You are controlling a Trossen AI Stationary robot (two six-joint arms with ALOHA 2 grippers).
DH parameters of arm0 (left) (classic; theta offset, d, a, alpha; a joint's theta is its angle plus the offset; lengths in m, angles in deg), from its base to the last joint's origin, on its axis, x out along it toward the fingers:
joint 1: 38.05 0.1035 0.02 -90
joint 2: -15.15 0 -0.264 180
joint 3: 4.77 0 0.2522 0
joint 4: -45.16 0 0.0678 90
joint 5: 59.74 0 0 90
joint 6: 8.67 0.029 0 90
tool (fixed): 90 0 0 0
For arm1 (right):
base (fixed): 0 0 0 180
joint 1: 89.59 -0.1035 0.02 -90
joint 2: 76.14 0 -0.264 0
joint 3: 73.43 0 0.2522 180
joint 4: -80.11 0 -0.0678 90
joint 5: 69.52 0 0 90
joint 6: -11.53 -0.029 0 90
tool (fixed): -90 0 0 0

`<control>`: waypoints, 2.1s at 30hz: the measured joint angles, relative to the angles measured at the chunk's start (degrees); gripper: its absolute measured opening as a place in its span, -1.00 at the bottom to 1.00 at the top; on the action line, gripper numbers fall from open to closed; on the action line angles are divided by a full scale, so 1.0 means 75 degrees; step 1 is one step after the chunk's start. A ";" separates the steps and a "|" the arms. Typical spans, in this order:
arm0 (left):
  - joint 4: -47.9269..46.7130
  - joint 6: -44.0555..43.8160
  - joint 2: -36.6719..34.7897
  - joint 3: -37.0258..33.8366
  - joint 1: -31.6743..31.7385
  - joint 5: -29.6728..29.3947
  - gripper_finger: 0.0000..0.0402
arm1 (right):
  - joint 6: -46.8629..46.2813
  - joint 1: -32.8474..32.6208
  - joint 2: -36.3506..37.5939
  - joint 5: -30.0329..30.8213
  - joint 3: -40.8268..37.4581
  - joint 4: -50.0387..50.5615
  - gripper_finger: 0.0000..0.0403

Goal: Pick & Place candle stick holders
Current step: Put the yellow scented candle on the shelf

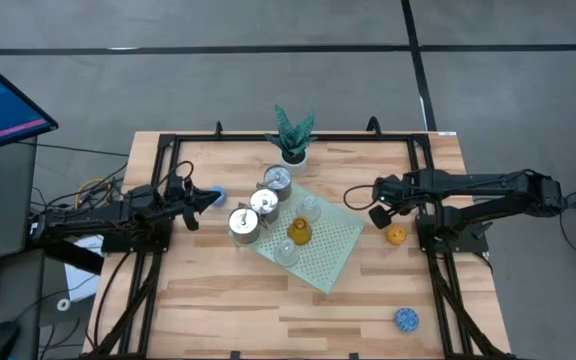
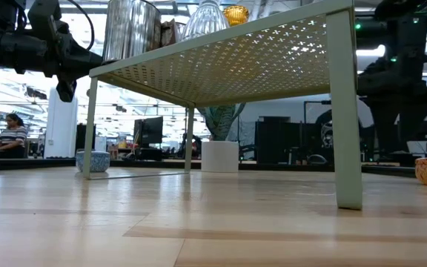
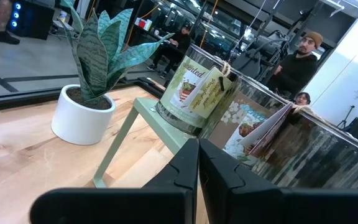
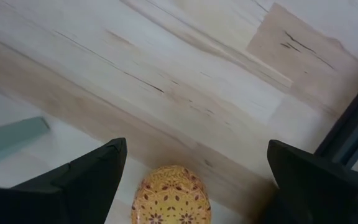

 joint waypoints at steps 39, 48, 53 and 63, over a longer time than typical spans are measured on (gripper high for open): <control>0.0000 0.0000 0.0001 0.0000 -0.0001 0.0002 -0.94 | 0.1321 -0.0460 -0.1209 -0.1228 -0.0003 0.0311 0.88; 0.0000 0.0000 0.0000 0.0000 0.0001 -0.0001 -0.94 | 0.1679 -0.0981 -0.1696 -0.1624 -0.0003 0.0319 0.88; 0.0000 0.0000 0.0000 0.0000 0.0000 0.0001 -0.94 | 0.1685 -0.1128 -0.1696 -0.1609 -0.0003 0.0394 0.88; 0.0000 0.0000 0.0001 0.0000 0.0001 -0.0001 -0.94 | 0.1211 -0.1324 -0.1760 -0.1603 0.0000 0.0063 0.88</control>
